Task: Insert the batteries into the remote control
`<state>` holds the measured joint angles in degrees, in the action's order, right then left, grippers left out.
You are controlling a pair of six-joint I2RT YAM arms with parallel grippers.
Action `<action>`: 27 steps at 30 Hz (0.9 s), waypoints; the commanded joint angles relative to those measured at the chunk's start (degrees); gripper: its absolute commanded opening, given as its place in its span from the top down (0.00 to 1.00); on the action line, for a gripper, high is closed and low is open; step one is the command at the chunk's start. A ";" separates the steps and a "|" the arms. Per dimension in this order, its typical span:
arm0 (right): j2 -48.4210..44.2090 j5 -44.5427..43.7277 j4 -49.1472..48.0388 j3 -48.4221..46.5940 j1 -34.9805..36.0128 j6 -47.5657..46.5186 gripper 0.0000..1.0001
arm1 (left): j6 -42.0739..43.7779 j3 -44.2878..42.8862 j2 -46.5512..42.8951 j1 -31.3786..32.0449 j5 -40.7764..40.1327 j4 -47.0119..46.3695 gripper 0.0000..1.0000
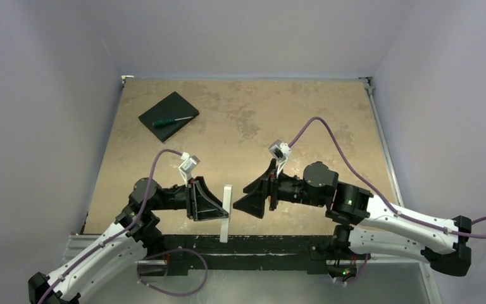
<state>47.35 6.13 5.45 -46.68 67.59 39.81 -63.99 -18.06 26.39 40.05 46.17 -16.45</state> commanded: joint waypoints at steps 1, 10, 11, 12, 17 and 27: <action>2.17 3.18 5.34 -4.99 0.04 -4.81 0.12 | 6.83 -4.08 -0.20 0.11 5.05 8.92 1.00; 9.00 5.88 8.91 -10.96 0.00 -8.19 0.14 | 12.38 -7.25 -0.57 0.19 9.55 16.16 1.00; 9.51 6.55 8.71 -11.20 0.00 -8.33 0.14 | 12.92 -7.57 -0.58 0.13 9.98 16.32 1.00; 9.96 7.36 8.23 -11.38 0.00 -8.42 0.15 | 13.19 -7.66 -0.62 0.12 10.67 18.12 1.00; 12.02 11.27 7.14 -12.13 0.00 -8.96 0.20 | 16.15 -8.67 -1.52 0.16 12.31 23.00 1.00; 15.11 16.97 6.47 -13.10 0.00 -9.14 0.32 | 18.05 -8.29 -1.60 0.14 12.10 24.72 1.00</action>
<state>61.65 19.33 13.28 -57.04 67.55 31.83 -47.29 -24.32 25.26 40.05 57.08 9.23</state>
